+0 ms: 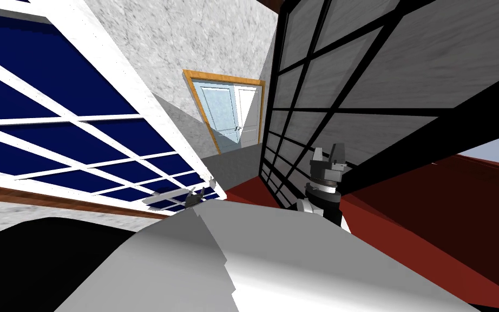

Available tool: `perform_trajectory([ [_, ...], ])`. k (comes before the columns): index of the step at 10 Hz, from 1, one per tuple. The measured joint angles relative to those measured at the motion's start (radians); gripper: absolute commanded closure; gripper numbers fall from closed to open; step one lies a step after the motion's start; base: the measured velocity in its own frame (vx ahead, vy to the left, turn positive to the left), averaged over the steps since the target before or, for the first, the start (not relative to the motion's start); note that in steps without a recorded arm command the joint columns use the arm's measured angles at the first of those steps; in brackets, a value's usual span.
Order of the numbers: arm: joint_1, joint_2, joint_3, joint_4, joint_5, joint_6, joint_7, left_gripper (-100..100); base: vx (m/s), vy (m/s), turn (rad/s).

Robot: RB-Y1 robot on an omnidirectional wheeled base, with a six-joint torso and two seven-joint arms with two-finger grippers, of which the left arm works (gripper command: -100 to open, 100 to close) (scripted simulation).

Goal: Pull the door open

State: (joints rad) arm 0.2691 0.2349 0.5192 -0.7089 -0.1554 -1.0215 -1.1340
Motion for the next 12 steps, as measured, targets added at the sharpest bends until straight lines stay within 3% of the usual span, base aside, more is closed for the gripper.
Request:
perform_trajectory([
  [6, -0.048, -0.006, 0.005, 0.008, 0.003, 0.035, -0.028, -100, 0.158, 0.101, -0.014],
  [7, -0.048, -0.007, 0.005, 0.007, 0.003, 0.035, -0.029, 100, -0.011, -0.011, 0.009],
  [12, -0.048, -0.007, 0.003, 0.010, 0.001, 0.036, -0.028, 100, -0.011, -0.008, -0.004],
])
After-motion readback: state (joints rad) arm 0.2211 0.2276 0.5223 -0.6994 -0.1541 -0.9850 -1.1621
